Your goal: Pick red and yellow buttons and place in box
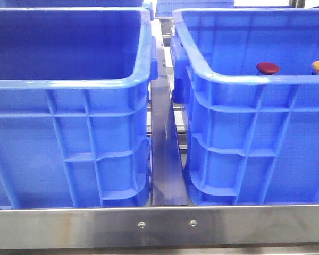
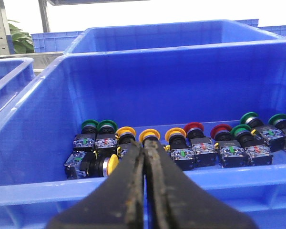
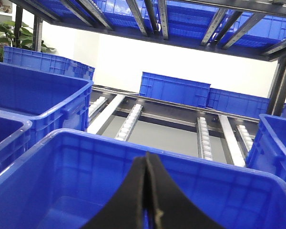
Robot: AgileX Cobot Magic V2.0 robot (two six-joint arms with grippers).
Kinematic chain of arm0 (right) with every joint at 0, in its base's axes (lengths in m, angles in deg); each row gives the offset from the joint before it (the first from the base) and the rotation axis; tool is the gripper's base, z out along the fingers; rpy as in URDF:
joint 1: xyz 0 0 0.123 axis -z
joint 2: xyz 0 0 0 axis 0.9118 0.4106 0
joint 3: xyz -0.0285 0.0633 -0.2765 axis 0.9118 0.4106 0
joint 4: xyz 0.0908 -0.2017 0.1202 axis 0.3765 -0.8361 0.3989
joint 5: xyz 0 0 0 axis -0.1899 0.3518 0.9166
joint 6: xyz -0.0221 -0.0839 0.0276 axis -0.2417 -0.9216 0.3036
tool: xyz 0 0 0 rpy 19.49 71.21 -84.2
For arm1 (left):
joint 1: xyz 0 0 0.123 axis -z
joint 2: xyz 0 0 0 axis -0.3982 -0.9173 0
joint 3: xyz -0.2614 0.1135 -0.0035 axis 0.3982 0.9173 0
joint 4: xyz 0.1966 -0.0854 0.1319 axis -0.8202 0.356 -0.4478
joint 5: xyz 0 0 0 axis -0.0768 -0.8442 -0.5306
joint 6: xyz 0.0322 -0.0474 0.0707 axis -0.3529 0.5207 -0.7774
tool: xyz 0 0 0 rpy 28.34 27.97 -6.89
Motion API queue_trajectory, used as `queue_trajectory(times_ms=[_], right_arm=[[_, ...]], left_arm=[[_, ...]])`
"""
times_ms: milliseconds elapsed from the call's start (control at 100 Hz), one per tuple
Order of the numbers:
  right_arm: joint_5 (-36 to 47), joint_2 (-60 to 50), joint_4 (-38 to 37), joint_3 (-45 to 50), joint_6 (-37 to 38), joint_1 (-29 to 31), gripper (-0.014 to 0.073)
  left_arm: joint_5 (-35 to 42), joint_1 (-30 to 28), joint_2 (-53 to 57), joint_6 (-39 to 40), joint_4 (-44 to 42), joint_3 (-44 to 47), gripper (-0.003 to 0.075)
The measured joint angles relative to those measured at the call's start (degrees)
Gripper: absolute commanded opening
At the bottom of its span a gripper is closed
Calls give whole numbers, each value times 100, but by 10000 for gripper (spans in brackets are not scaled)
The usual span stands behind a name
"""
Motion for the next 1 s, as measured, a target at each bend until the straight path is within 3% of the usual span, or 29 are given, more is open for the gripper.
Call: queue_trajectory(times_ms=[850,1000], right_arm=[[67,0,0,0,0,0,-88],[159,0,-319,0,571,0,-88]], left_arm=[[-5,0,0,0,0,0,-19],[-5,0,0,0,0,0,-19]])
